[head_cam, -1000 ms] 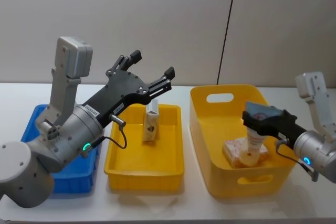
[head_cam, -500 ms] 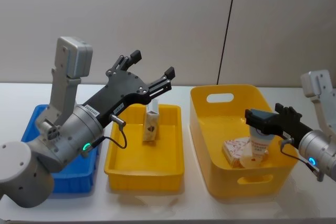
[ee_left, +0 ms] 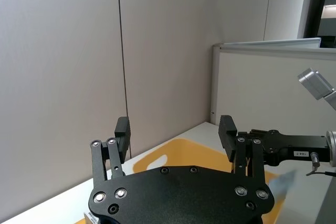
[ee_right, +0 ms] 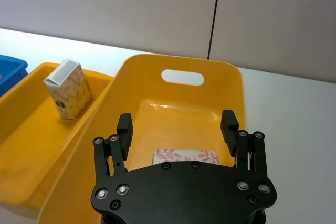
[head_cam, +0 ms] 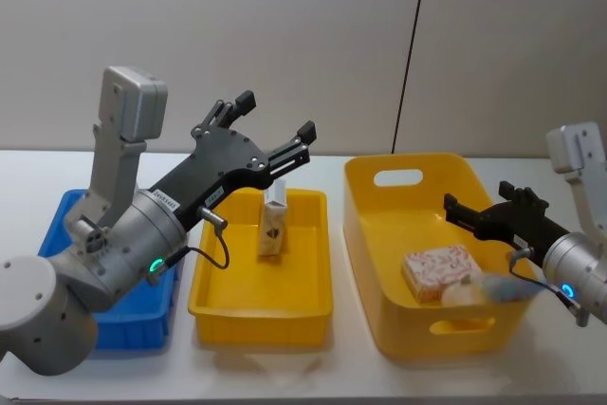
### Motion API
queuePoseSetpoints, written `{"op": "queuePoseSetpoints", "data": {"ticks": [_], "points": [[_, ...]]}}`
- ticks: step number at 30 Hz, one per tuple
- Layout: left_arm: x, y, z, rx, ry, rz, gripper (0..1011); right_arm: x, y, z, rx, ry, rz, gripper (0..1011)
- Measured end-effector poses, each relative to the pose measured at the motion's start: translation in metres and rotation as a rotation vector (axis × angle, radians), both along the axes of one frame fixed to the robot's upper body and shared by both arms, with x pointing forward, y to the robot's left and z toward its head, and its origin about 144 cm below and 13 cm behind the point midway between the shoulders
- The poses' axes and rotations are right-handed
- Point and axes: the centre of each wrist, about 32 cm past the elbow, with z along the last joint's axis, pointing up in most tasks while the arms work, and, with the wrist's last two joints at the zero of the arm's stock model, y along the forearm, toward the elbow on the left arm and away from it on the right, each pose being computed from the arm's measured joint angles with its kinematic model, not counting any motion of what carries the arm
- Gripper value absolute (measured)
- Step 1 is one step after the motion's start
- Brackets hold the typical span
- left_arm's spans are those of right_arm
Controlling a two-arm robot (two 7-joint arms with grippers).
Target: Bimanual collaborative sorting of washing and personal care products
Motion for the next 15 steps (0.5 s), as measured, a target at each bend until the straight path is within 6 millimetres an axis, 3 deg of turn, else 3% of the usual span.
{"op": "queuePoseSetpoints", "data": {"ticks": [15], "points": [[0.0,0.0,0.0,0.0,0.0,0.0,1001,-0.0015,0.0001,0.0014,-0.004,-0.007,0.003,1004]]}}
